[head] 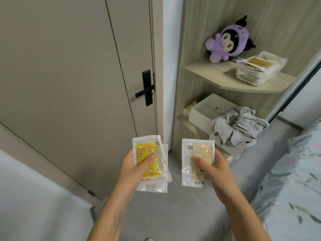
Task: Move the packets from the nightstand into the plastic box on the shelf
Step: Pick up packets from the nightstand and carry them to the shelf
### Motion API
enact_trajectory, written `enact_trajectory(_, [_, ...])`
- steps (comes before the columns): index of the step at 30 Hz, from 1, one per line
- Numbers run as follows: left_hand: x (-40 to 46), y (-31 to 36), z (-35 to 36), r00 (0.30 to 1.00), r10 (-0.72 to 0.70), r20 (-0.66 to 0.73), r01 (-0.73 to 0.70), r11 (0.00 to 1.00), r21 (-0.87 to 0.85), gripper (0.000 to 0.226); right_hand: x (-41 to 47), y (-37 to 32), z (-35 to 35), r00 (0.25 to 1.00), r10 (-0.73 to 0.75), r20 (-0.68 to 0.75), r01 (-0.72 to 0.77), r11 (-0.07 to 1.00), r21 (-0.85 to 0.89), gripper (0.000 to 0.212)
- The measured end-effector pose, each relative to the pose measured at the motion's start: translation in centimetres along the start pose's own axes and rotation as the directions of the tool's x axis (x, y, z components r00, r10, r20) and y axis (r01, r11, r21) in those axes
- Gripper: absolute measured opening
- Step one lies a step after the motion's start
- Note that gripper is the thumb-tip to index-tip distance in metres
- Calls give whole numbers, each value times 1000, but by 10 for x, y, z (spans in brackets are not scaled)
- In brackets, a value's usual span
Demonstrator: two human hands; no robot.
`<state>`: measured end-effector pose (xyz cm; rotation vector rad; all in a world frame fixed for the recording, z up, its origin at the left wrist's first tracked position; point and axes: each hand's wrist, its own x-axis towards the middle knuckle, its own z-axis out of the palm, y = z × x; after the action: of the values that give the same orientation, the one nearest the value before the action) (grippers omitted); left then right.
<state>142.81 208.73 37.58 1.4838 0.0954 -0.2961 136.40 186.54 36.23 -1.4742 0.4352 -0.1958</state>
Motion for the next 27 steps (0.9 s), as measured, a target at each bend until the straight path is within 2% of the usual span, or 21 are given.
enact_trajectory(6, [94, 20, 32, 979, -34, 203, 22, 998, 61, 15, 51, -15, 1, 986, 18, -166, -16, 1000, 17, 28])
enact_trajectory(14, [161, 11, 126, 908, -123, 401, 76, 988, 131, 21, 105, -26, -56, 929, 41, -367, -22, 998, 56, 25])
enact_trajectory(20, [225, 26, 217, 879, -129, 460, 71, 988, 140, 19, 183, -42, -118, 915, 28, -402, -3, 998, 62, 25])
enact_trajectory(27, [275, 62, 318, 853, -91, 514, 43, 994, 105, 45, 254, -97, -188, 923, -15, -384, 49, 996, 80, 24])
